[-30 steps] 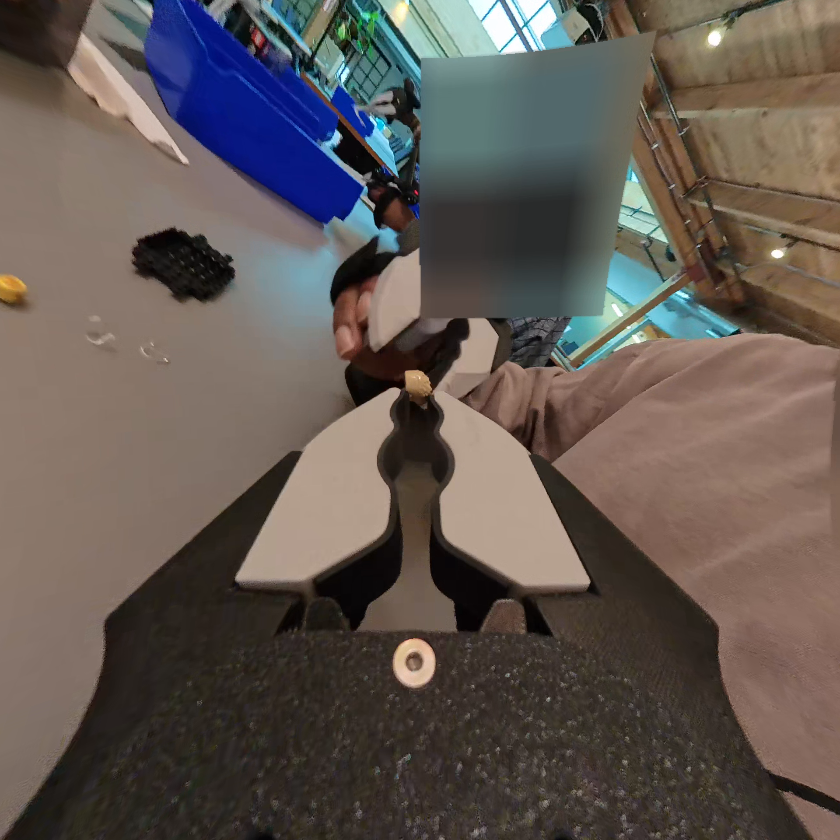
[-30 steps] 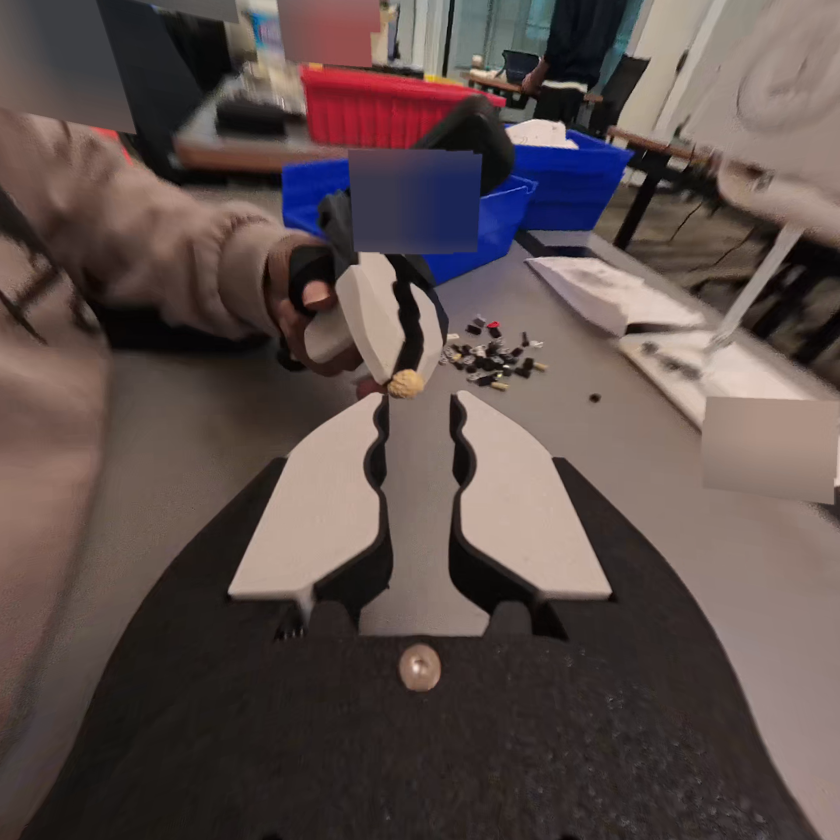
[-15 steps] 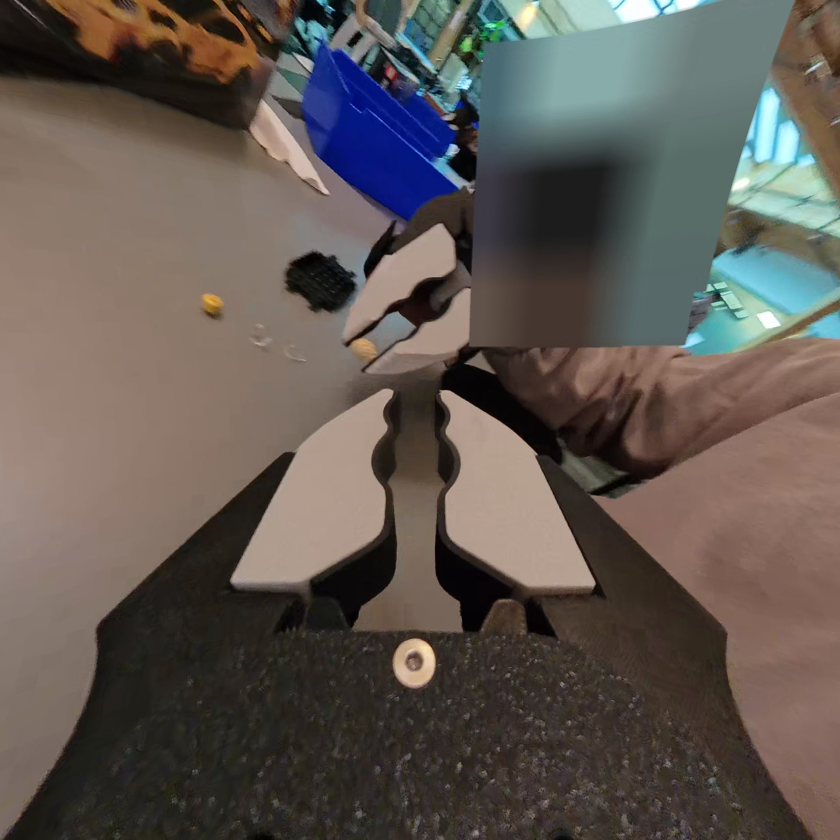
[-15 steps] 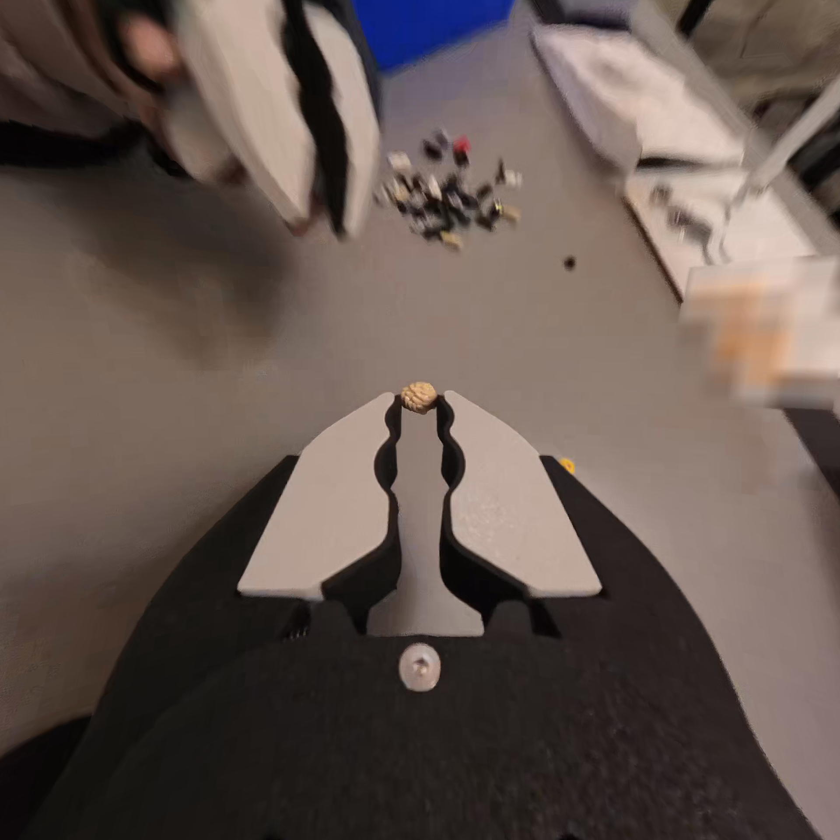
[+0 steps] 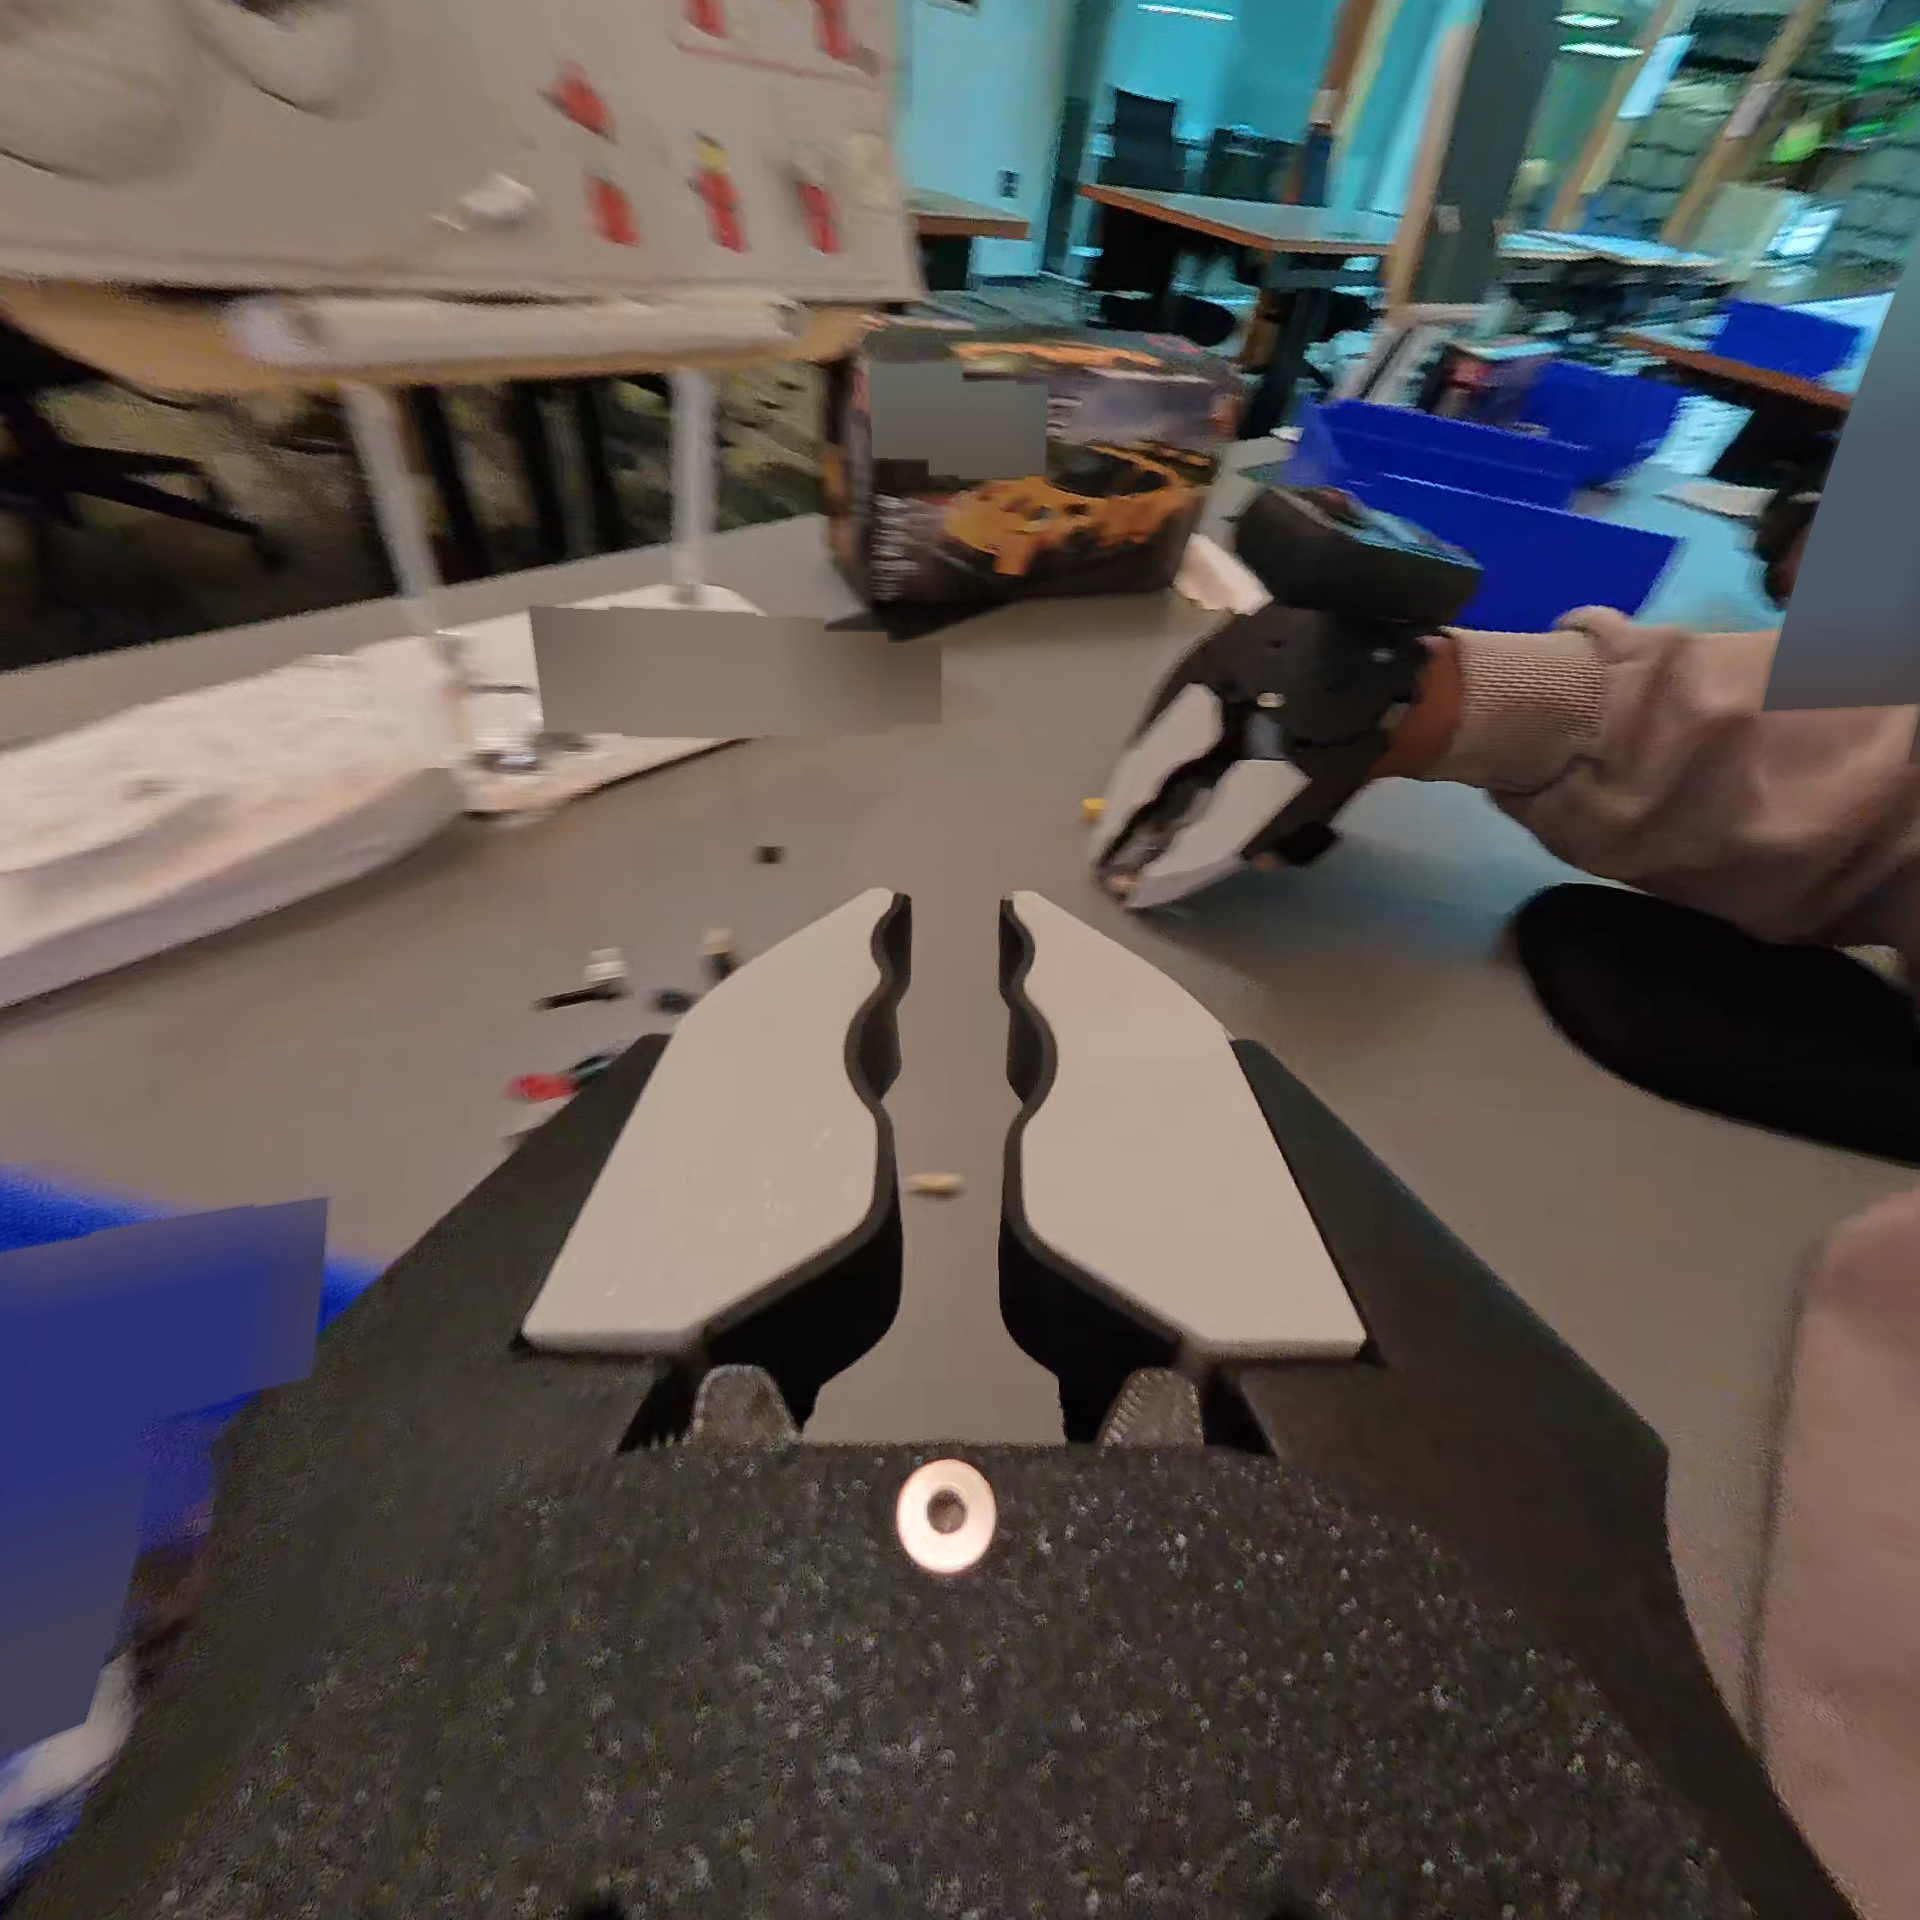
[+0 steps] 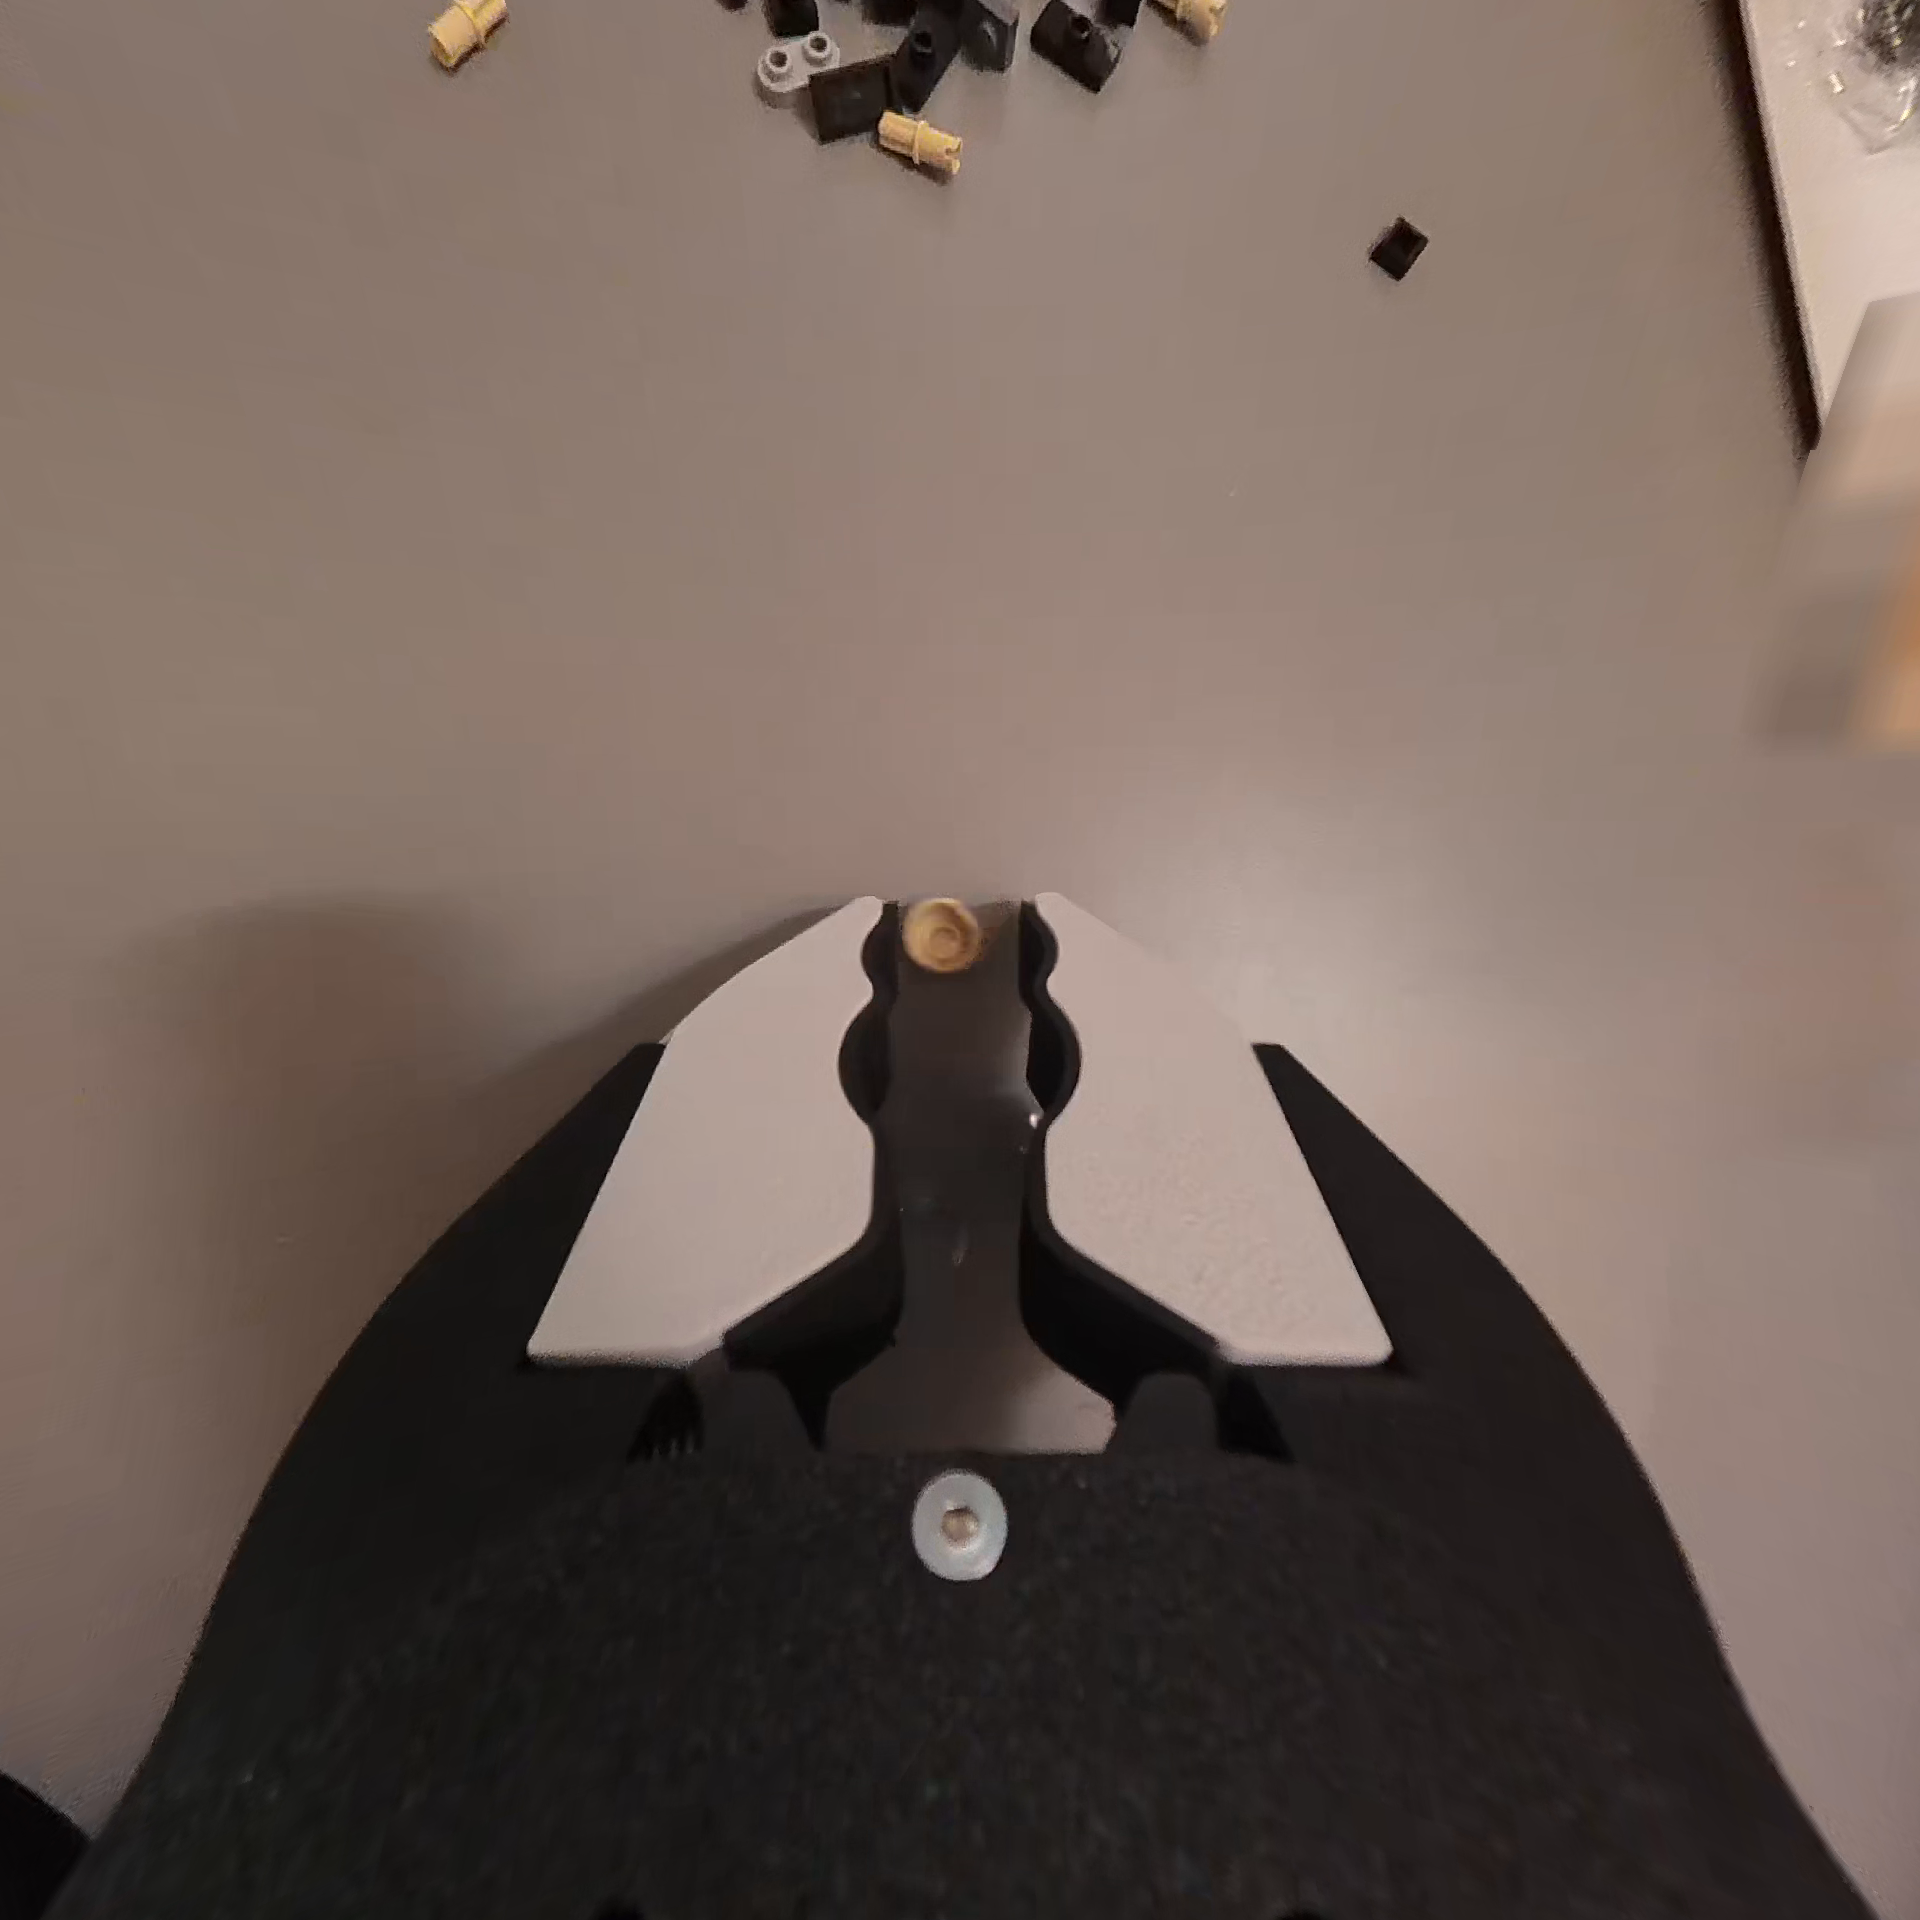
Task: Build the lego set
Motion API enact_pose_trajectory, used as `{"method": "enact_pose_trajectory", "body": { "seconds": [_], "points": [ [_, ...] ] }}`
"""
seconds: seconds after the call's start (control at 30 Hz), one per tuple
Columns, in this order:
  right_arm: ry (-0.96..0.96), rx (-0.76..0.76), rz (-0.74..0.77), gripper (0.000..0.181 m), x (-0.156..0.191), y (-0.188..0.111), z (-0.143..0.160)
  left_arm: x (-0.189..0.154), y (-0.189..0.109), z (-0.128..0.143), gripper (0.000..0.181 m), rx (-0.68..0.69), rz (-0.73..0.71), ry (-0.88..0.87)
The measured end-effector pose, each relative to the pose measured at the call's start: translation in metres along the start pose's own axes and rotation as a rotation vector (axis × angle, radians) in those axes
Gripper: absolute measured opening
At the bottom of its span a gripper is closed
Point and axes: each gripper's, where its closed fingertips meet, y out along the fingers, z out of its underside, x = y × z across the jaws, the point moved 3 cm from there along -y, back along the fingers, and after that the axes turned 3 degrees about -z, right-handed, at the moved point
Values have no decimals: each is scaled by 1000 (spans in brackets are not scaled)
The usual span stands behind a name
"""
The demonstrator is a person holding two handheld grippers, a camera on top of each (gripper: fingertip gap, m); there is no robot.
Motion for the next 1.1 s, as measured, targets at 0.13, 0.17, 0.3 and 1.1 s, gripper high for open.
{"method": "enact_pose_trajectory", "body": {
  "seconds": [0.13, 0.17, 0.3, 1.1],
  "points": [
    [14, -52, 36, 30, 3, -11, -4, 77, -69, -16, 14, 63, -272, 72],
    [22, -85, 43, 30, 5, -17, -8, 95, -84, -17, 14, 108, -317, 85],
    [43, -189, 75, 30, 18, -40, -17, 150, -110, 7, 14, 462, -318, 146],
    [164, -282, 116, 20, 44, -52, -17, 234, -106, 127, 3, 1371, -67, 647]
  ]
}}
